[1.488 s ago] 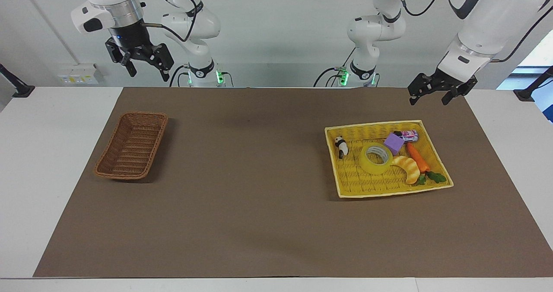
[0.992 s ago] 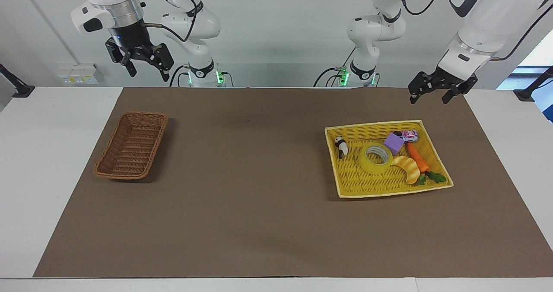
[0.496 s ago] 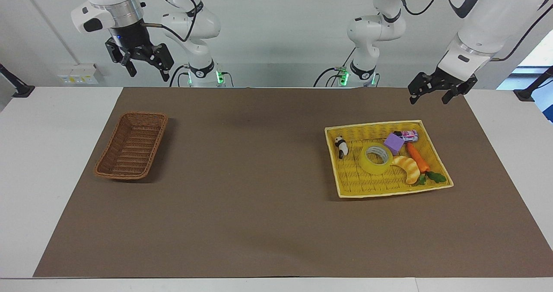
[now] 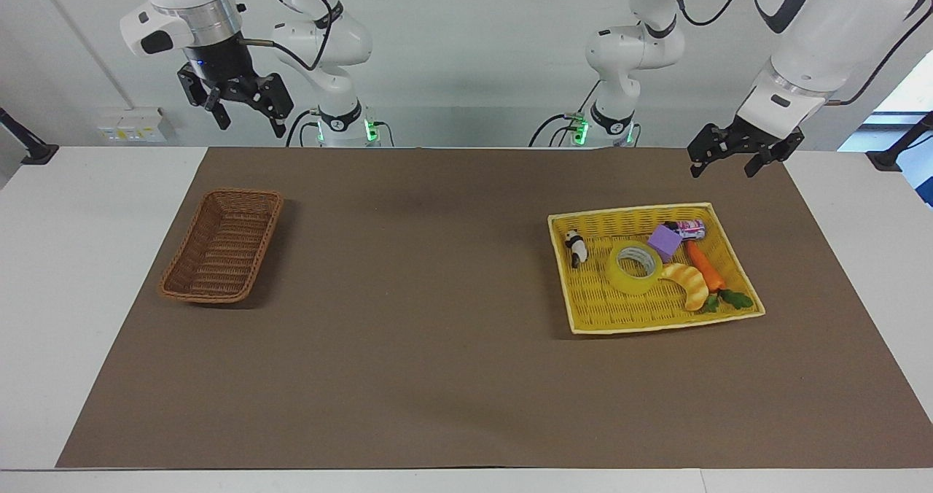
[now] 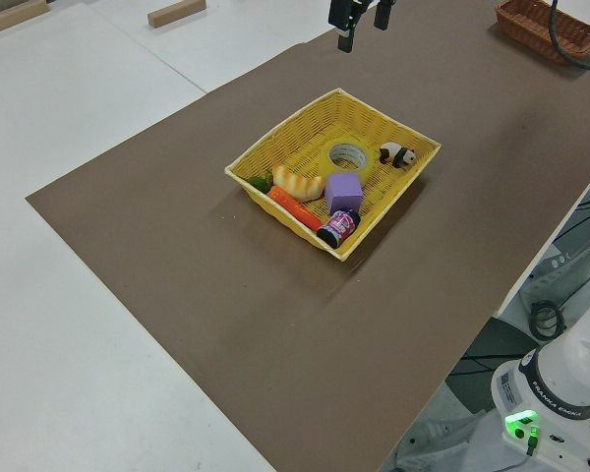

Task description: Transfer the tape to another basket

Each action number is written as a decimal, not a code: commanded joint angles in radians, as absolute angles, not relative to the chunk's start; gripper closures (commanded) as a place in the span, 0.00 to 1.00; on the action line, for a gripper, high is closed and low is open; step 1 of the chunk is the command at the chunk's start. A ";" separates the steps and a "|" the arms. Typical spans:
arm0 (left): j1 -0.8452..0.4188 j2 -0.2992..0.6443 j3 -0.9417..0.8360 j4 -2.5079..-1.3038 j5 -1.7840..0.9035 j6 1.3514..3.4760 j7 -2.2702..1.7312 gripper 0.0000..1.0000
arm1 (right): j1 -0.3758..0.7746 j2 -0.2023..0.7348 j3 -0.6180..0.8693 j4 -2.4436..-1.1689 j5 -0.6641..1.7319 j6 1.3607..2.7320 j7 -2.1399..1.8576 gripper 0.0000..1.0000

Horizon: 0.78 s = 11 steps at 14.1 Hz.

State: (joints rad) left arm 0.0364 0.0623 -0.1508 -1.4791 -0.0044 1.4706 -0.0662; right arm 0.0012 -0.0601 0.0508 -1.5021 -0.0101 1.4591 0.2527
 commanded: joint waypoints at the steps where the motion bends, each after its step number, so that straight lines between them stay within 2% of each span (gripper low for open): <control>1: 0.048 0.014 -0.152 -1.549 0.002 1.511 -0.049 0.00 | -0.018 -0.077 0.058 -1.522 0.012 1.463 0.232 0.00; 11: 0.055 0.006 -0.152 -1.673 0.002 1.652 -0.055 0.00 | -0.018 -0.077 0.058 -1.522 0.012 1.463 0.232 0.00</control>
State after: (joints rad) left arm 0.0448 0.0467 -0.1494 -1.6020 -0.0044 1.5981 -0.0661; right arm 0.0012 -0.0601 0.0508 -1.5021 -0.0101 1.4591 0.2527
